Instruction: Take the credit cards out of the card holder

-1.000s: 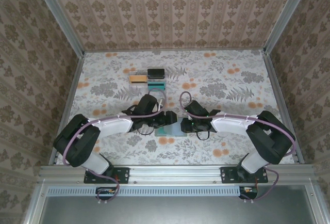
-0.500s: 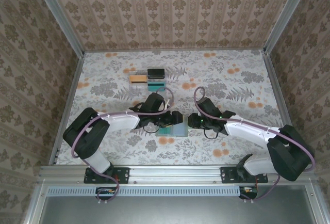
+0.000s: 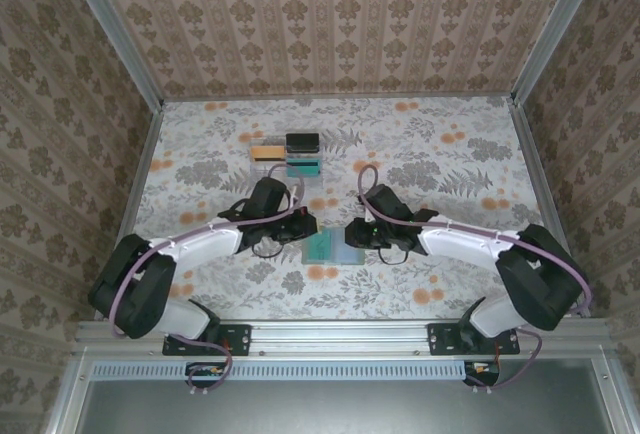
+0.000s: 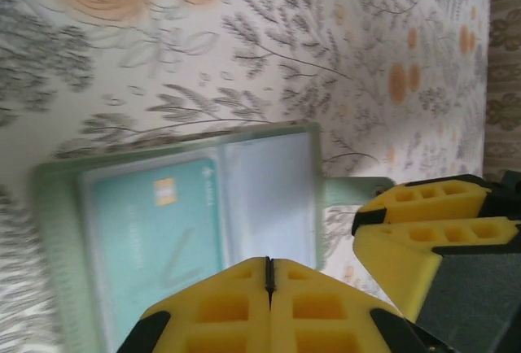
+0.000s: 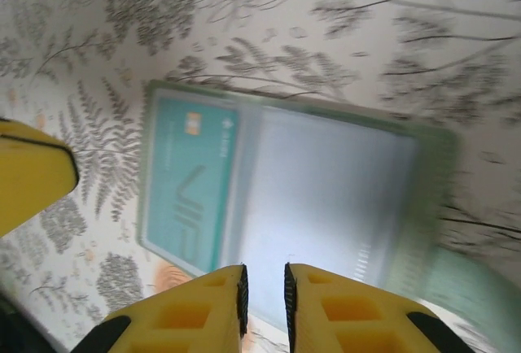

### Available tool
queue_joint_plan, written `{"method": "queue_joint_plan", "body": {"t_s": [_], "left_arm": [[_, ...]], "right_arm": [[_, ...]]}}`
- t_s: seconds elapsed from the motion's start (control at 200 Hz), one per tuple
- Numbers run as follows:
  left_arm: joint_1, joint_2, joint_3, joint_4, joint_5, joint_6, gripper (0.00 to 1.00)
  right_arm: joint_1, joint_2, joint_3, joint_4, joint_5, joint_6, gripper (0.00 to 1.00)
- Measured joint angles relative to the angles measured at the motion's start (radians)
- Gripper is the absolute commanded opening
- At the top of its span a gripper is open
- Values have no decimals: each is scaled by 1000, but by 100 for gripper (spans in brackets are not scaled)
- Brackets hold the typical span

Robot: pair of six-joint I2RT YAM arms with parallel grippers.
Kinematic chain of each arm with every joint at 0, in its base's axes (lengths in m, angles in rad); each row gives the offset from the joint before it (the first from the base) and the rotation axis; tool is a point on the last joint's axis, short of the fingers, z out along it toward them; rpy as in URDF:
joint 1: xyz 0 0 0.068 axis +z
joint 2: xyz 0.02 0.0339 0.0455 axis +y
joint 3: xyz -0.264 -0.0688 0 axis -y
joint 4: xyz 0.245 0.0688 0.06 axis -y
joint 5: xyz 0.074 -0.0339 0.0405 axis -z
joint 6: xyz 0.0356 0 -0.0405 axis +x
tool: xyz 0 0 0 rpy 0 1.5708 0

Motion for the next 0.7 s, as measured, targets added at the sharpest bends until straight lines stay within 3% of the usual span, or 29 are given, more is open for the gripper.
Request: {"method": "queue_joint_plan", "body": {"t_s": [0.39,0.695], "left_arm": [[27,88,-67,5,14,12,0],[21,108,-90,48,15,10,0]], "right_arm": [[23,184,45,137,-117,114,22],[24,221,76,139,-130,137,23]]}}
